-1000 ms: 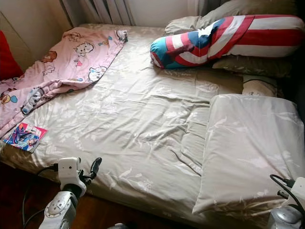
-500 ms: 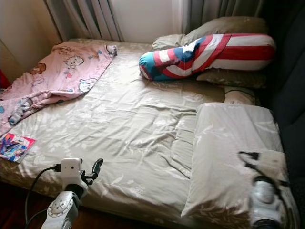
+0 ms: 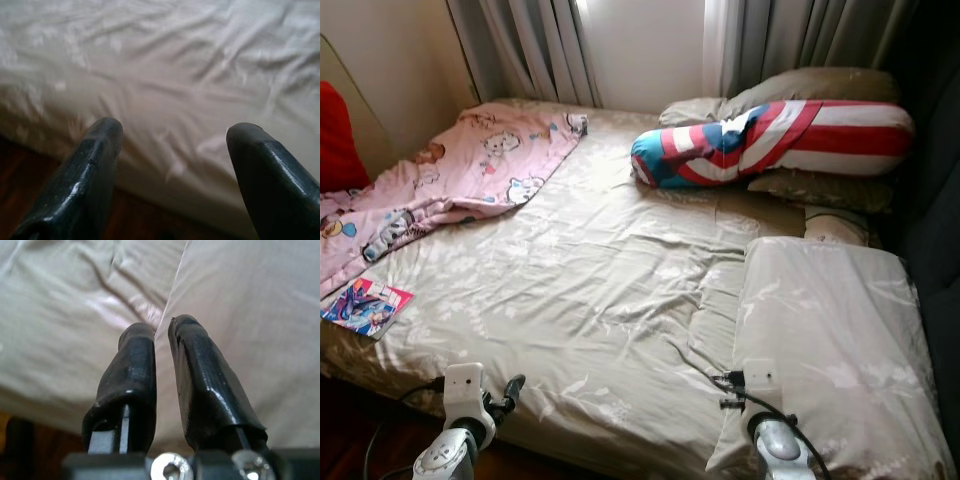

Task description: Clean up the room

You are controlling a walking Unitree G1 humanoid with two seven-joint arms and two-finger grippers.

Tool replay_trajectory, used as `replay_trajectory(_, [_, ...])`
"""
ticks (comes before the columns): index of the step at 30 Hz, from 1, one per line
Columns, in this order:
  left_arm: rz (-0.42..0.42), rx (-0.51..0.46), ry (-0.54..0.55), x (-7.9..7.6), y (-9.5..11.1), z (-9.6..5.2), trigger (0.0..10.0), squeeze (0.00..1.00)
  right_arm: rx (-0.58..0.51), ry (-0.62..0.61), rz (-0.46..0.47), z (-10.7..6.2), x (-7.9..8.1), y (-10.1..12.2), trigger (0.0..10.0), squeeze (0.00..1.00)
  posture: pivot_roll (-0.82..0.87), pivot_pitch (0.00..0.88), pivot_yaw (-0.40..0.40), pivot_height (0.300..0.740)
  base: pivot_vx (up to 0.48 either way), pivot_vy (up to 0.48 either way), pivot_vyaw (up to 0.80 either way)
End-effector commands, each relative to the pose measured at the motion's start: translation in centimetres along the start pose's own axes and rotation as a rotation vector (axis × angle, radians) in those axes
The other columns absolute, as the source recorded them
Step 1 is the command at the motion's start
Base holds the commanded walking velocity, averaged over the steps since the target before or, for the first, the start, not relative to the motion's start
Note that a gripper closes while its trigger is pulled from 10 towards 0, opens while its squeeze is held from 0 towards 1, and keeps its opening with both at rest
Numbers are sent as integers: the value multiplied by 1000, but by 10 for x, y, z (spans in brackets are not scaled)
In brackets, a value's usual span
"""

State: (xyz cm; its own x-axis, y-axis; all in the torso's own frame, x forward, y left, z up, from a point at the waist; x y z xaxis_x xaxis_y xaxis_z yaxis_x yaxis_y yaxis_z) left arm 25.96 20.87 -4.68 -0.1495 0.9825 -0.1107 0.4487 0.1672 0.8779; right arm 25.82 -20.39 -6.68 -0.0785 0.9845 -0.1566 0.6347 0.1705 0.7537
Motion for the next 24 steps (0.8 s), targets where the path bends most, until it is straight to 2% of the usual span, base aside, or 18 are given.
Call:
replay_trajectory(1, [8, 98, 43, 10, -25, -9, 10000, 0, 58, -18, -6, -3, -2, -14, 10000, 0, -72, 0, 36, 740, 0, 0, 0])
replay_trajectory(5, [8, 177, 57, 12, -47, -18, 10000, 0, 85, -69, 44, -6, -9, -24, 10000, 0, -60, 0, 36, 740, 0, 0, 0])
replay_trajectory(6, [13, 227, 83, 16, -57, -23, 10000, 0, 99, -69, 56, -9, -9, -31, 10000, 0, -67, 0, 38, 740, 0, 0, 0])
replay_trajectory(11, [32, 288, 90, 19, -72, -31, 10000, 0, 122, -81, 89, -13, -8, -43, 10000, 0, -85, 0, 46, 740, 0, 0, 0])
replay_trajectory(17, [35, 288, 88, 17, -73, -30, 10000, 0, 182, -103, 105, -19, -9, -59, 10000, 0, -75, 0, 42, 740, 0, 0, 0])
replay_trajectory(18, [35, 287, 88, 16, -72, -30, 10000, 0, 190, -129, 126, -21, -13, -63, 10000, 773, -75, 0, 42, 740, 0, 0, 0])
replay_trajectory(19, [35, 287, 89, 16, -73, -30, 10000, 0, 195, -153, 130, -23, -16, -65, 10000, 1000, -77, 0, 42, 740, 0, 0, 0])
replay_trajectory(24, [39, 291, 89, 17, -74, -31, 10000, 0, 199, -165, 151, -24, -17, -68, 10000, 1000, -81, 0, 43, 740, 0, 0, 0])
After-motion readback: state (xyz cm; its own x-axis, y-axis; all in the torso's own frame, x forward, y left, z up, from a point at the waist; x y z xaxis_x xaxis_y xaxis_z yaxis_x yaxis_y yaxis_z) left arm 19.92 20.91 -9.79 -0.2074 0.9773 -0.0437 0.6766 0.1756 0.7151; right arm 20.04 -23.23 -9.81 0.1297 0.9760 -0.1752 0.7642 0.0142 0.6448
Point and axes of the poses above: a point about 5 cm out from each wrist's last joint towards the gripper, its own z axis pointing out of the wrist towards the gripper, its own y axis along the axis of the wrist's last joint, x = y × z, the point moved 3 cm from there along z, pointing out of the wrist towards the gripper, and after that the axes turned 5 degrees about -z, right-handed, at the moved point
